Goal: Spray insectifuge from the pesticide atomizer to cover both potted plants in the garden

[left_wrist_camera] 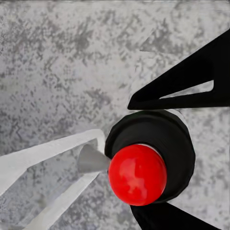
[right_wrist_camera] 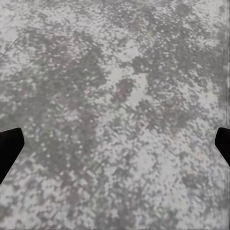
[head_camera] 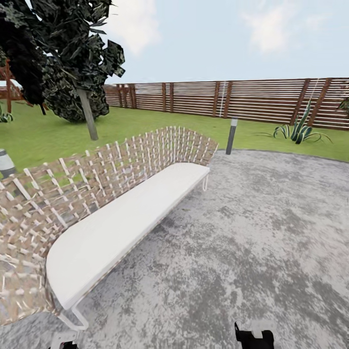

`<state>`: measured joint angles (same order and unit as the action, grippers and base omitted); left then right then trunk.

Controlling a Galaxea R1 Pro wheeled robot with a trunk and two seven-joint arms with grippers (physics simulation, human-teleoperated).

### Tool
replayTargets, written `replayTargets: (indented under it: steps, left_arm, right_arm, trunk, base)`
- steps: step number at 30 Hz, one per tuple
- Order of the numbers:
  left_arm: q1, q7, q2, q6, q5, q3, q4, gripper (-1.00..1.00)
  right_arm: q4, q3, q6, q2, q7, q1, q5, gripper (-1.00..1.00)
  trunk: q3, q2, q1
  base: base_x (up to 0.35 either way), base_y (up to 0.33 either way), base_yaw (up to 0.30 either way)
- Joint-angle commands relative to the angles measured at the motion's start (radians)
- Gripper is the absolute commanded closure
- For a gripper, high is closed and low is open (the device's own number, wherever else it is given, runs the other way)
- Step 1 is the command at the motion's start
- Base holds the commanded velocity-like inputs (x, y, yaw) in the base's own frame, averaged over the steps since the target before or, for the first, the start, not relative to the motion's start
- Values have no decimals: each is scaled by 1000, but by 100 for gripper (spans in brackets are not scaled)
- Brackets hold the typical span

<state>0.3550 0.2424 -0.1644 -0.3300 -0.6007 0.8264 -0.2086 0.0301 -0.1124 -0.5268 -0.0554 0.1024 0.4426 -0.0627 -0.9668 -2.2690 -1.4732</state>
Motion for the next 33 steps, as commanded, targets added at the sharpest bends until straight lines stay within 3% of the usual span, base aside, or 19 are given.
replayTargets:
  steps: [1, 24, 33]
  left_arm:
    - [1, 6, 0, -3, -5, 8, 0, 100]
    - [0, 6, 0, -3, -11, 8, 0, 100]
    - [0, 6, 0, -3, -9, 8, 0, 100]
  right_arm:
    - [-1, -9, -2, 0, 3, 1, -6, -100]
    - [-1, -9, -2, 0, 3, 1, -6, -100]
    - [-1, -9, -2, 0, 3, 1, -6, -100]
  trunk:
    - [-1, 0, 0]
    - [-1, 0, 0]
    - [-1, 0, 0]
  base:
    - [337, 0, -263]
    - [337, 0, -264]
    - [326, -131, -264]
